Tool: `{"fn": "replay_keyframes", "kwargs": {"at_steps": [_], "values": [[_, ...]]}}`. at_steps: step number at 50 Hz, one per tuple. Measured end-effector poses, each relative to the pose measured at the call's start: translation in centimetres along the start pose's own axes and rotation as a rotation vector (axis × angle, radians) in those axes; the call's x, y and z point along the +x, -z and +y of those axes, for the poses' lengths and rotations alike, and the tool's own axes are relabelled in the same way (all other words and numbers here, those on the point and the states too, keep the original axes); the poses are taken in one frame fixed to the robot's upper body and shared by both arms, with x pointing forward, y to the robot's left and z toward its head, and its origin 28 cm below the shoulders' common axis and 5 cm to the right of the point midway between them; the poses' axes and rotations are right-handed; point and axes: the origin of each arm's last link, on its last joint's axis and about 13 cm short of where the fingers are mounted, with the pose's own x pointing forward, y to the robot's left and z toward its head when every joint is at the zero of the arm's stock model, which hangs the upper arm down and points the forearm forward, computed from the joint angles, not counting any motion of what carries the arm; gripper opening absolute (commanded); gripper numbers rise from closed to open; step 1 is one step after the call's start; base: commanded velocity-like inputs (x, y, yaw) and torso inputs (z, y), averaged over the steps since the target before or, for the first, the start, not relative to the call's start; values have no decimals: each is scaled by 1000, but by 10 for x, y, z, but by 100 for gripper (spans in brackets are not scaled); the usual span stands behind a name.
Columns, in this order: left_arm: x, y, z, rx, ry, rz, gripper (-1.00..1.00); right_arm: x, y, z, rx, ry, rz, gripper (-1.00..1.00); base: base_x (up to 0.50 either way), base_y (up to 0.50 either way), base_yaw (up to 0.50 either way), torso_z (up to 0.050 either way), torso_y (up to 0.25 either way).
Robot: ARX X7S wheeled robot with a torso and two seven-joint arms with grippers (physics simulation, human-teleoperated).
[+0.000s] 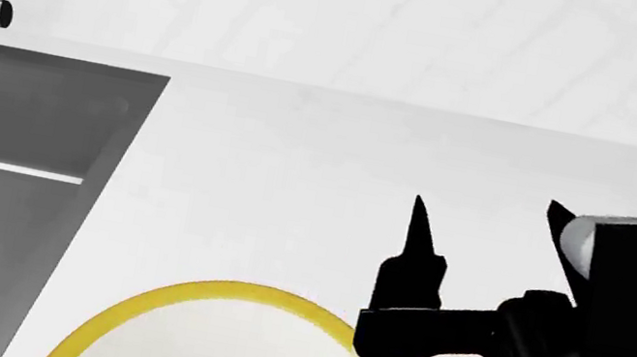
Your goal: There is a mixed pile of frozen fruits and vegetables on the counter. Locate all the frozen vegetables and place the items in a bowl on the counter. Take all the frozen fruits and defrost them in a running sink.
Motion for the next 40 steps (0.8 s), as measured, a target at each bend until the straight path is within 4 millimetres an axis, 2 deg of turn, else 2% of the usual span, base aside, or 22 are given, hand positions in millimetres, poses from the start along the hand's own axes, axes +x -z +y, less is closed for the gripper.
{"fn": "replay_keyframes", "kwargs": {"at_steps": [17,33,40], "values": [[1,2,1,15,-1,-7,100,-20,22,-10,-19,170,-46,100,0,0,0,0,0],[1,3,3,20,-2,-12,100,-37,22,-14,-26,221,-48,100,0,0,0,0,0],[2,3,4,20,-4,-13,100,-39,22,-14,-50,216,-48,100,0,497,0,0,0]]}}
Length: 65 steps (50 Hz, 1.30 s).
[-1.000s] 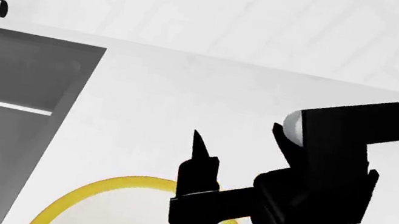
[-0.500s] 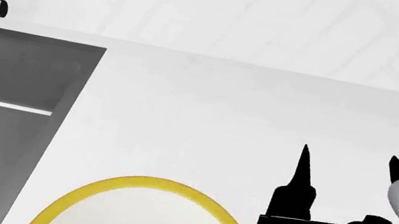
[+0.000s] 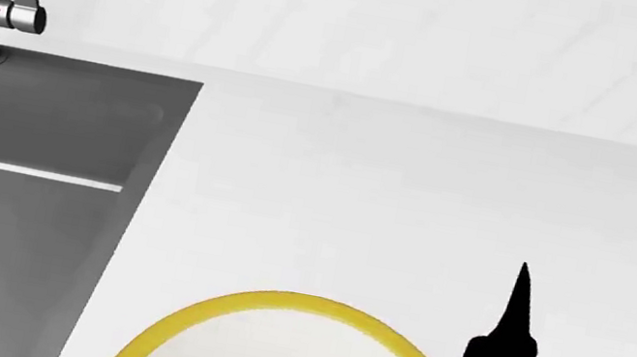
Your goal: There is a mixed pile of frozen fruits and vegetables on the counter. Locate all the frozen vegetables and place the items in a bowl on the counter. Take all the frozen fruits and defrost them in a running sink.
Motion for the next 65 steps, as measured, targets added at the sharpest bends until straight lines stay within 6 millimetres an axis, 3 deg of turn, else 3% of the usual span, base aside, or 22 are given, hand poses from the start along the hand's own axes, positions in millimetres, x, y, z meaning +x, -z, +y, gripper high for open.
{"fn": "replay_keyframes", "kwargs": {"at_steps": [65], "values": [[0,1,3,11,-9,0,100,-1,-1,7,14,-29,-34,100,7,486,0,0,0]]}}
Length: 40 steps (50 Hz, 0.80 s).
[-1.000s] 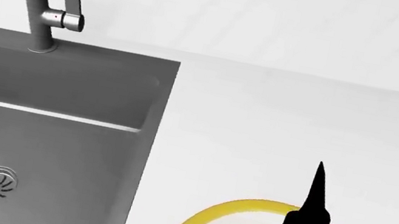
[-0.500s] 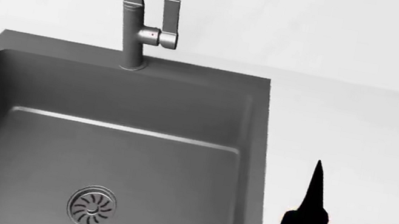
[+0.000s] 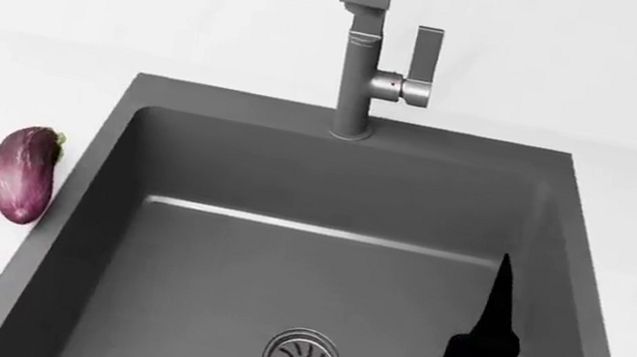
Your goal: There is a mixed pile of frozen fruits and vegetables on the counter. Locate all the frozen vegetables and place the items in a bowl on the counter. Take all the frozen fruits and defrost them in a running sink.
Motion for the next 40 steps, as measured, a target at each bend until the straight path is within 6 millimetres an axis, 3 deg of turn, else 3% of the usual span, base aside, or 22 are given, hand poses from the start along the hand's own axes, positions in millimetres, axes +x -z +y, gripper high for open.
{"fn": "replay_keyframes", "kwargs": {"at_steps": [14,24,32,40], "values": [[0,1,-1,2,4,6,100,1,1,1,-23,6,-19,100,434,198,0,0,0],[-2,1,-4,-6,20,20,100,1,3,1,-19,17,-4,100,0,0,0,0,0],[-8,6,-15,-47,70,183,100,1,3,-1,-13,26,4,100,0,0,0,0,0],[8,-26,-18,-38,84,213,100,-1,1,-3,2,15,-2,100,0,0,0,0,0]]}}
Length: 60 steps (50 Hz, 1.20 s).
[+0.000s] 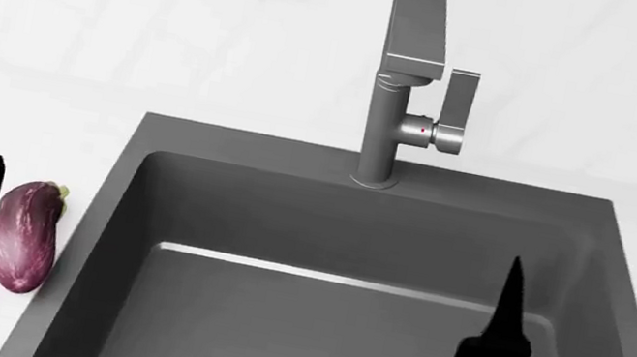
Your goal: There is a mixed pile of frozen fruits and vegetables on the counter. Locate all the frozen vegetables and place the items in a bowl on the counter. Take all the frozen fruits and defrost them in a running sink.
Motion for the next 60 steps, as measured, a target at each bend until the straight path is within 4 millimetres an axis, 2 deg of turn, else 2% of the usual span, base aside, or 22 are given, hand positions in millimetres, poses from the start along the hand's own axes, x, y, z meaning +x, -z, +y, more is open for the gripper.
{"fn": "replay_keyframes", "kwargs": {"at_steps": [7,14,27,41,60], "values": [[8,-32,-1,45,14,44,100,-2,-1,-3,20,-5,-5,100,0,0,0,0,0],[15,-55,-1,76,43,132,100,-3,-1,-5,38,-4,-7,100,0,0,0,0,0],[27,-84,4,126,60,346,100,-4,-2,-5,54,-9,-6,100,0,0,0,0,0],[40,-90,3,136,37,513,100,-9,-5,-5,51,-7,-18,100,0,0,0,0,0],[69,-74,3,137,25,638,100,-8,-3,-7,53,1,-13,100,0,0,0,0,0]]}}
